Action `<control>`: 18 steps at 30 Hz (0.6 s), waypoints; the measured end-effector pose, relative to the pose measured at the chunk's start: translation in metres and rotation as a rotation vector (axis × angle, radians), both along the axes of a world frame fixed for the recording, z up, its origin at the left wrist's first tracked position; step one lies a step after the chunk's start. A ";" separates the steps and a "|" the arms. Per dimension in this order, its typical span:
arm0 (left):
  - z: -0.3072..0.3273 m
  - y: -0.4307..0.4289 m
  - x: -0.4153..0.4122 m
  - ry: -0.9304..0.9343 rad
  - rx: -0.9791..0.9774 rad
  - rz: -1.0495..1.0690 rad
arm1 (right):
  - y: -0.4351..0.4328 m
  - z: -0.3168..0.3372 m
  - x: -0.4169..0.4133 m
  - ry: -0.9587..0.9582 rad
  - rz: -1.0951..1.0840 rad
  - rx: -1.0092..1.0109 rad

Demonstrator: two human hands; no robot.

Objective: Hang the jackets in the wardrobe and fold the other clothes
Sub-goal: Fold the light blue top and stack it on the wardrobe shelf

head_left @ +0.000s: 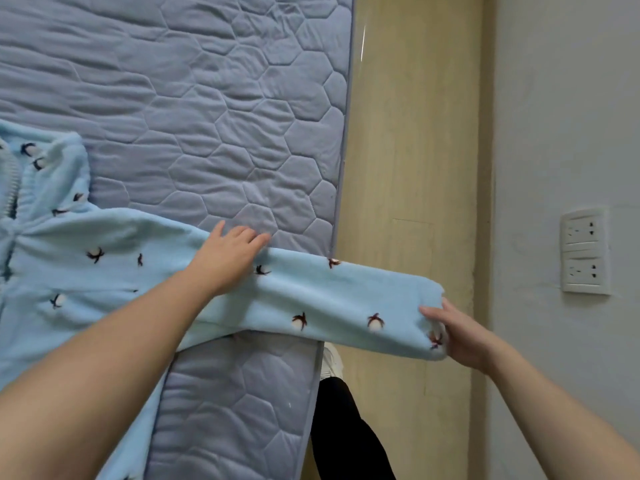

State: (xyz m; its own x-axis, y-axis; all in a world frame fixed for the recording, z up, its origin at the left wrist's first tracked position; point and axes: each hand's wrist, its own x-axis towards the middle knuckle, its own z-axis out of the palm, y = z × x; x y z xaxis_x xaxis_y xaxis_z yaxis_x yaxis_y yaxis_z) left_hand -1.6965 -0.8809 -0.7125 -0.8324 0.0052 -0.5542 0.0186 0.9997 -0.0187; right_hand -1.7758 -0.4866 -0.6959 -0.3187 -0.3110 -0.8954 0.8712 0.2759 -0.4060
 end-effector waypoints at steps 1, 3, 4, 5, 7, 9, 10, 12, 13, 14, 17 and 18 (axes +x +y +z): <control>-0.001 0.001 -0.009 -0.054 -0.013 -0.054 | 0.002 -0.003 -0.002 0.028 0.046 0.027; 0.000 -0.003 -0.025 -0.046 -0.019 -0.043 | 0.004 -0.009 -0.009 0.047 0.049 0.087; -0.001 -0.007 -0.033 0.000 -0.015 0.002 | 0.005 -0.012 -0.013 0.021 -0.007 0.128; -0.002 -0.011 -0.039 0.044 -0.014 0.044 | 0.008 -0.016 -0.018 -0.043 -0.105 0.165; -0.006 -0.018 -0.045 0.051 -0.033 0.089 | 0.014 -0.023 -0.025 -0.172 -0.328 0.183; -0.013 -0.016 -0.046 -0.041 -0.048 0.130 | 0.016 -0.029 -0.031 -0.219 -0.385 0.065; -0.019 -0.014 -0.046 -0.069 -0.044 0.150 | 0.014 -0.030 -0.031 -0.210 -0.341 0.004; -0.027 -0.006 -0.047 -0.043 -0.007 0.223 | 0.006 -0.036 -0.026 -0.183 -0.170 -0.034; -0.029 -0.002 -0.047 -0.010 0.045 0.259 | 0.001 -0.039 -0.021 -0.155 -0.059 0.010; -0.030 0.002 -0.045 0.025 0.122 0.277 | -0.003 -0.044 -0.015 -0.118 0.061 0.058; -0.028 0.013 -0.037 0.073 0.306 0.157 | -0.024 -0.060 -0.001 0.083 0.139 0.102; -0.028 0.015 -0.034 0.109 0.329 0.068 | -0.030 -0.064 0.001 0.174 -0.008 0.110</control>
State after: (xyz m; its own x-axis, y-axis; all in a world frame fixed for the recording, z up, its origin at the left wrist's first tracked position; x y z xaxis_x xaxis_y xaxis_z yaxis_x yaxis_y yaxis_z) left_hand -1.7310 -0.8658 -0.7401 -0.8912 0.1114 -0.4398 -0.0321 0.9515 0.3060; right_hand -1.7745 -0.5163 -0.7594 -0.4737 -0.2114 -0.8549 0.7930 0.3200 -0.5185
